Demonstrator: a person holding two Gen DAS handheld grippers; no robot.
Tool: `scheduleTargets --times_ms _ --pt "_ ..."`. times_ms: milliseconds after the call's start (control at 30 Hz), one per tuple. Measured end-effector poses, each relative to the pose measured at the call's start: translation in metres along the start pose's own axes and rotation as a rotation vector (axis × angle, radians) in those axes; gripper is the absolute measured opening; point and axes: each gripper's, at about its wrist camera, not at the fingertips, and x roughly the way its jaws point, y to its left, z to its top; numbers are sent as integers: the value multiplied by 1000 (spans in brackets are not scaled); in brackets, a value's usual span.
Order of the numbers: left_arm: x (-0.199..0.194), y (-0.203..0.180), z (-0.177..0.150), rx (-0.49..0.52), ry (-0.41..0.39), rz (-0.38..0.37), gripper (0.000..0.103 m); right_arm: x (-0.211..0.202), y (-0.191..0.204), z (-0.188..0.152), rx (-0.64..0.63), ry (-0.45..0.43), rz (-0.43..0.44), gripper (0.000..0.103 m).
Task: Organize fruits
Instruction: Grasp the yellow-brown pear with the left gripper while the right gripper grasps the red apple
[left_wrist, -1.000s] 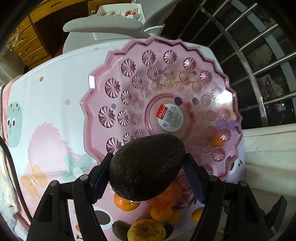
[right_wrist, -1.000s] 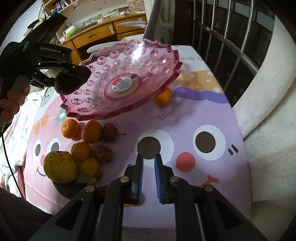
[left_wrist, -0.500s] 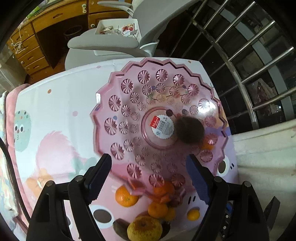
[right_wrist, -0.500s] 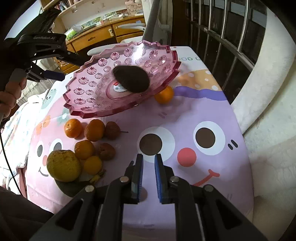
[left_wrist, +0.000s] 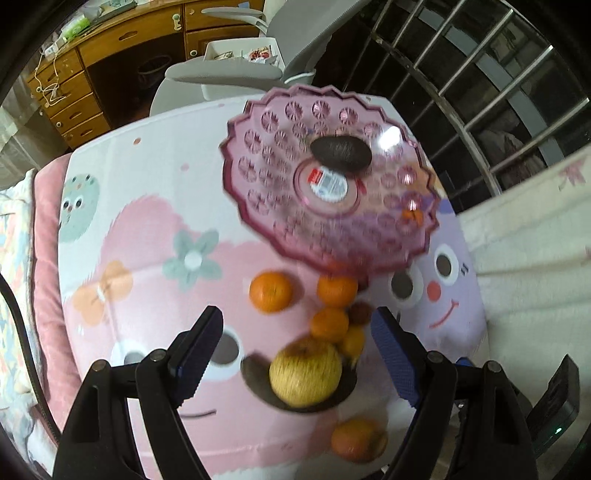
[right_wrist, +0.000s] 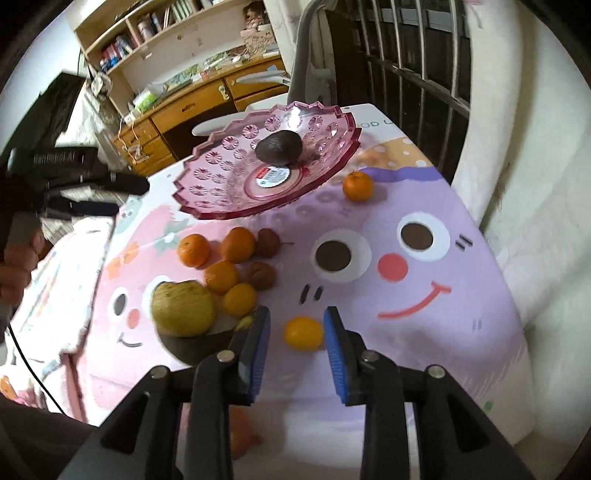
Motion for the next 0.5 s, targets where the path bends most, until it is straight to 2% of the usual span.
scheduleTargets --times_ms 67,333,500 --pt "-1 1 -12 7 11 4 81 -6 4 -8 18 -11 9 39" --pt "8 3 -48 50 67 15 82 -14 22 -42 58 4 55 51" --pt "27 2 -55 85 104 4 91 -8 36 -62 63 27 78 64"
